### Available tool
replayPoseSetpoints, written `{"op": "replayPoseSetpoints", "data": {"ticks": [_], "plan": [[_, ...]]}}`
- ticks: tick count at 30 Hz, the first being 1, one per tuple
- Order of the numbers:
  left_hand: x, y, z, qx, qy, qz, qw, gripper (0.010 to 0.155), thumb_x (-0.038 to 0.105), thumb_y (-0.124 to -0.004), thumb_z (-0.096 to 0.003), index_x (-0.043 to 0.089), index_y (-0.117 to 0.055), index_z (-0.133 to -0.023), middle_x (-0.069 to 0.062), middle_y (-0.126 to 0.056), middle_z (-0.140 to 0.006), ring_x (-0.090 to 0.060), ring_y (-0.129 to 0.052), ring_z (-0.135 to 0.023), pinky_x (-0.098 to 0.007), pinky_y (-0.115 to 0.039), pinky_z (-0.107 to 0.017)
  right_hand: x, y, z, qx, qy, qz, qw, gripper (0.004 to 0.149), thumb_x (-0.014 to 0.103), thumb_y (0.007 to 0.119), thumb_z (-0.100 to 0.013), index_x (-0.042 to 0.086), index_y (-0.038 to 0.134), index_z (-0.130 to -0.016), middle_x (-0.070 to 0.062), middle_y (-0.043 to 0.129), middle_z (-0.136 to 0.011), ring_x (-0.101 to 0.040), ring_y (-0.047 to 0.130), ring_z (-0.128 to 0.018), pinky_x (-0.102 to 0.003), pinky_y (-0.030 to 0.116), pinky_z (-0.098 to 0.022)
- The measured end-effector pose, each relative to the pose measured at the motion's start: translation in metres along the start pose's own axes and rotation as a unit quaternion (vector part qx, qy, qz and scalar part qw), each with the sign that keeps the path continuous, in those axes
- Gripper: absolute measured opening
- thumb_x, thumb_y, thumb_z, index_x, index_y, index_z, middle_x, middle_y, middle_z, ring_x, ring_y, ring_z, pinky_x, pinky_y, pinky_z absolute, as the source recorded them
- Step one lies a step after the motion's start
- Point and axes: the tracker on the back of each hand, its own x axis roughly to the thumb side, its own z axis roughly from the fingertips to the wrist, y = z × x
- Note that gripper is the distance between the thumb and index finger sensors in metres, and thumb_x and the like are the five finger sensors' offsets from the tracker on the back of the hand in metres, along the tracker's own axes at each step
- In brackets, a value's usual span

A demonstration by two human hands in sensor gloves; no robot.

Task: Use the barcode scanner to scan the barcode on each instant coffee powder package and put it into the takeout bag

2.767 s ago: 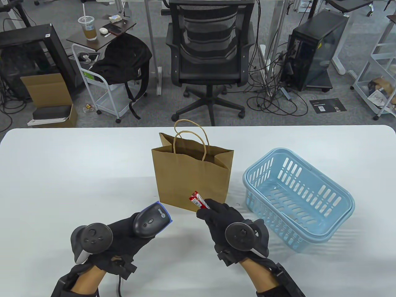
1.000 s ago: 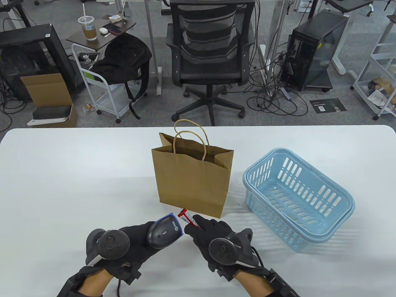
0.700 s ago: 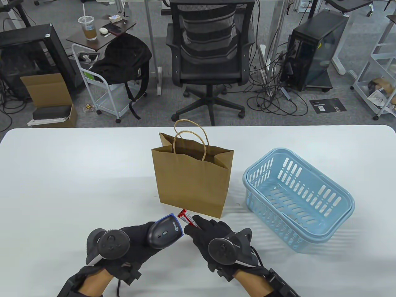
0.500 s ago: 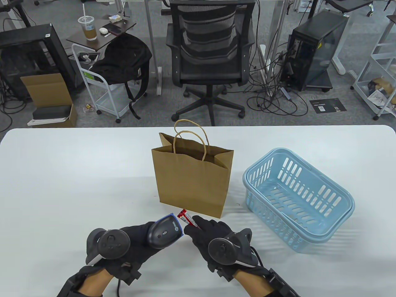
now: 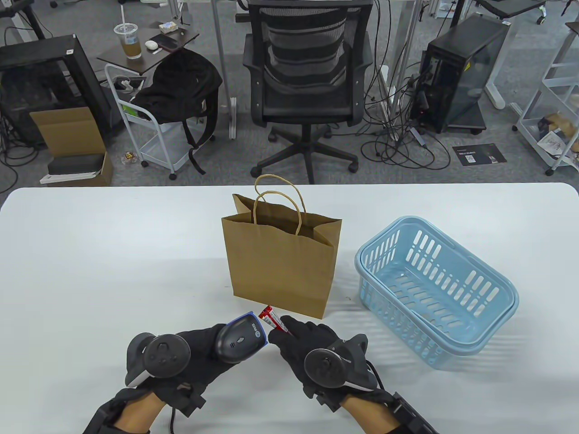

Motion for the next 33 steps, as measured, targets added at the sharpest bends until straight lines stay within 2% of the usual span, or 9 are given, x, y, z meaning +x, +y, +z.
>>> {"op": "replayPoseSetpoints", "data": {"ticks": [5,11,18,24,28,33], "plan": [[-0.002,0.004,0.001,0.018,0.007,0.000,1.000,0.057,0.059,-0.088,-0.0420,0.026,-0.079,-0.087,0.012,-0.101,-0.062,-0.016,-0.111,-0.041,-0.039,-0.092,-0.040,-0.002,0.000,0.000,-0.005,0.005,-0.002,1.000,0.042,0.046,0.083,-0.047,0.039,0.088,-0.088,-0.010,0.088,-0.099,-0.018,0.101,-0.061,-0.036,0.086,-0.044],[-0.015,0.019,0.002,0.057,0.045,0.030,0.997,0.057,0.059,-0.088,-0.0420,0.026,-0.079,-0.088,0.012,-0.101,-0.063,-0.016,-0.111,-0.042,-0.039,-0.092,-0.041,-0.005,-0.004,0.000,-0.016,0.016,-0.008,1.000,0.041,0.047,0.082,-0.047,0.042,0.089,-0.088,-0.008,0.092,-0.097,-0.016,0.102,-0.058,-0.034,0.086,-0.042],[-0.033,0.028,0.004,0.085,0.098,0.069,0.989,0.058,0.059,-0.088,-0.0423,0.025,-0.079,-0.088,0.011,-0.101,-0.063,-0.016,-0.110,-0.042,-0.039,-0.091,-0.041,-0.008,-0.006,0.000,-0.021,0.023,-0.006,0.999,0.040,0.037,0.083,-0.048,0.041,0.088,-0.087,-0.009,0.093,-0.093,-0.015,0.100,-0.054,-0.034,0.086,-0.041],[-0.046,0.031,0.005,0.097,0.134,0.104,0.981,0.058,0.059,-0.088,-0.0425,0.026,-0.078,-0.088,0.011,-0.101,-0.064,-0.016,-0.110,-0.042,-0.039,-0.092,-0.041,-0.009,-0.008,0.000,-0.033,0.022,-0.011,0.999,0.044,0.033,0.081,-0.048,0.046,0.084,-0.090,-0.006,0.090,-0.095,-0.015,0.100,-0.055,-0.035,0.086,-0.043],[-0.053,0.032,0.006,0.099,0.151,0.118,0.976,0.058,0.059,-0.088,-0.0423,0.026,-0.078,-0.088,0.011,-0.101,-0.064,-0.016,-0.110,-0.043,-0.039,-0.092,-0.041,-0.011,-0.019,0.000,-0.063,0.031,-0.035,0.997,0.044,0.036,0.082,-0.049,0.044,0.083,-0.091,-0.007,0.089,-0.096,-0.016,0.102,-0.058,-0.037,0.087,-0.045],[-0.061,0.034,0.007,0.104,0.170,0.138,0.970,0.058,0.059,-0.088,-0.0424,0.026,-0.078,-0.089,0.010,-0.101,-0.064,-0.016,-0.110,-0.043,-0.039,-0.091,-0.041,-0.004,-0.054,-0.007,-0.122,0.043,-0.043,0.991,0.039,0.039,0.085,-0.048,0.042,0.089,-0.086,-0.008,0.094,-0.093,-0.018,0.103,-0.060,-0.037,0.087,-0.044]]}}
